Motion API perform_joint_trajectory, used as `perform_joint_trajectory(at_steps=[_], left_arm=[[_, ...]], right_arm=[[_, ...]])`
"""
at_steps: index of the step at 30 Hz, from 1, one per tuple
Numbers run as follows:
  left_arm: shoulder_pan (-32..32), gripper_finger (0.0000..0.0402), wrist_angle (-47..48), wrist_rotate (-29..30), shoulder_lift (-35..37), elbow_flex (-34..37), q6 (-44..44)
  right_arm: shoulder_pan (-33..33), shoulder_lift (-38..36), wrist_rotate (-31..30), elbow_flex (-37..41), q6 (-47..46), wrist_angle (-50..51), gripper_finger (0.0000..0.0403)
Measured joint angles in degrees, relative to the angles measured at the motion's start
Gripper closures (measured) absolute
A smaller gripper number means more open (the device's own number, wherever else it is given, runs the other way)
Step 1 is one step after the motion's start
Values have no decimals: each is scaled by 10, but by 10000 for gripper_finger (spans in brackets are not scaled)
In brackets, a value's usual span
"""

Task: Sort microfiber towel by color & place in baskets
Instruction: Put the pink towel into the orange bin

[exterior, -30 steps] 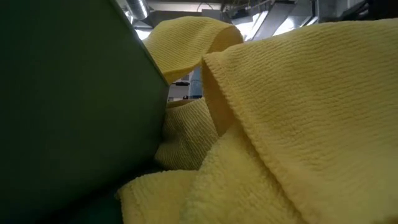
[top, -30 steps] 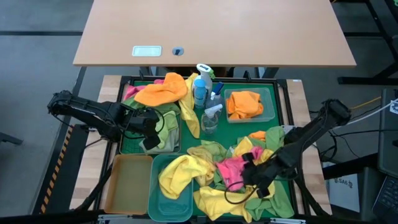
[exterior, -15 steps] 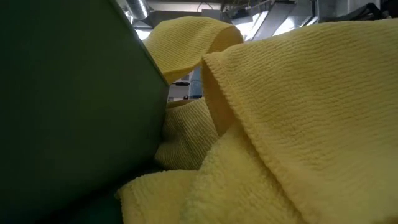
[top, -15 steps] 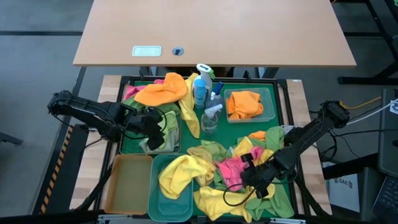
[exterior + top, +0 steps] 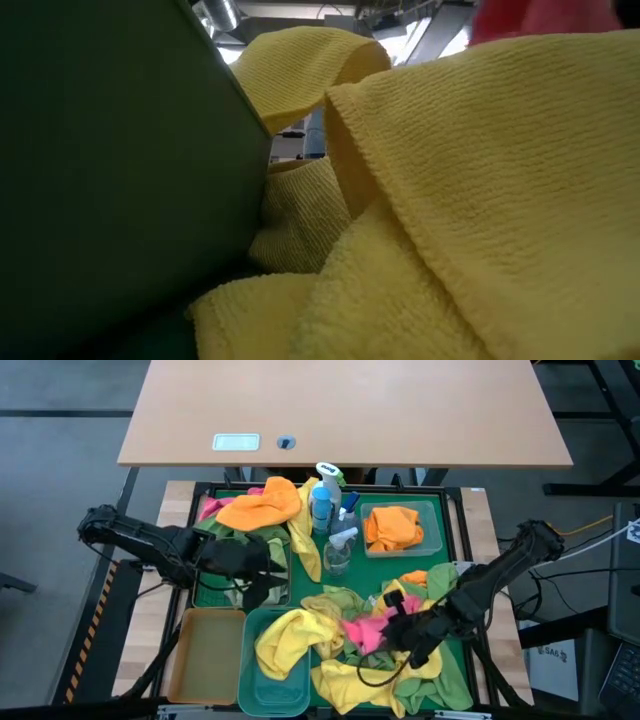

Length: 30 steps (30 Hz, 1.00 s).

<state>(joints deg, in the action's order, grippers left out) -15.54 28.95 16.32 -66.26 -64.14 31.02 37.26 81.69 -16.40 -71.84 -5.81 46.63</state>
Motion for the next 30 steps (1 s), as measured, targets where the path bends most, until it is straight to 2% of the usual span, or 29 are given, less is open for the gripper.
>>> perform_joint_trajectory(at_steps=[6, 16, 23, 30], left_arm=[[-17, 247, -116, 26, -32, 0, -112], [-30, 247, -266, 27, -144, 0, -228], [-29, 247, -326, 27, -207, 0, -272], [-27, 247, -379, 28, -237, 0, -287]], right_arm=[[-45, 0, -15, -45, 45, 14, 398], [-108, 0, -41, -62, 49, -6, 400], [-128, 0, -41, -62, 51, -37, 401], [-129, 0, -40, -62, 80, -73, 399]])
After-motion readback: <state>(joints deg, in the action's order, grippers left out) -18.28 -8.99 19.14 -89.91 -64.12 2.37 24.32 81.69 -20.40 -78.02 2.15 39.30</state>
